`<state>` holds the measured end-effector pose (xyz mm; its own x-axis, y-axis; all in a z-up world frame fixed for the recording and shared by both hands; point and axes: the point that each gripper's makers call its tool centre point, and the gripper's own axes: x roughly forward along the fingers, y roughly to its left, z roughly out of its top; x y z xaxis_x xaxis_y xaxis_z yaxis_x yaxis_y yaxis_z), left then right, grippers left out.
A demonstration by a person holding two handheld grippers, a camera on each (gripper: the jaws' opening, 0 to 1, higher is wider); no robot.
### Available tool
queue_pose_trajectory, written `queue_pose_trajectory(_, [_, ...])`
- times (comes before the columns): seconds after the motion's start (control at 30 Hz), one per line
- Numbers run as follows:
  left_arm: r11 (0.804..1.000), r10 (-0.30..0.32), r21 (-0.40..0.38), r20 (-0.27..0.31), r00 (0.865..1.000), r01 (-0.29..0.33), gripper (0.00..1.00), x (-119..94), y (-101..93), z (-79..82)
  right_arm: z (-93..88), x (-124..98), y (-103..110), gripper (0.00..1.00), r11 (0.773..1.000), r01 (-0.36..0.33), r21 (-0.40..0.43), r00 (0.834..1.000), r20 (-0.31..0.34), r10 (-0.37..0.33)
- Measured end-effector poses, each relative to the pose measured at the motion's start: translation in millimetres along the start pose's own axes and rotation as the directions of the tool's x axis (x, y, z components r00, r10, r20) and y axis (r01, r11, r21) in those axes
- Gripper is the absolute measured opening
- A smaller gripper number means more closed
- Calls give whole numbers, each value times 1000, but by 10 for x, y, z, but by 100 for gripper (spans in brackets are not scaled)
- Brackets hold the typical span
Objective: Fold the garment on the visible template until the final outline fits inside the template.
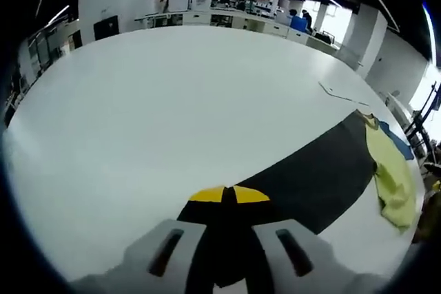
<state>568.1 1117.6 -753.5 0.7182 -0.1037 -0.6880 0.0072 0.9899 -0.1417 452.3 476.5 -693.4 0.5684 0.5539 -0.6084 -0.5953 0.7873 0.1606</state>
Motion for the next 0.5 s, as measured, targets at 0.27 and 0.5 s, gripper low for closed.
queue_pose_trajectory(0.27, [988,-114,110,79,990,105,57,-147,-318,127,15,15,-9,100,1000,-4,-3,1000,10,5])
queue_pose_trajectory(0.5, [957,-268,153,159,950,245,99,-329,-733,317,38,22,0,100,1000,-14,4,999,32,14])
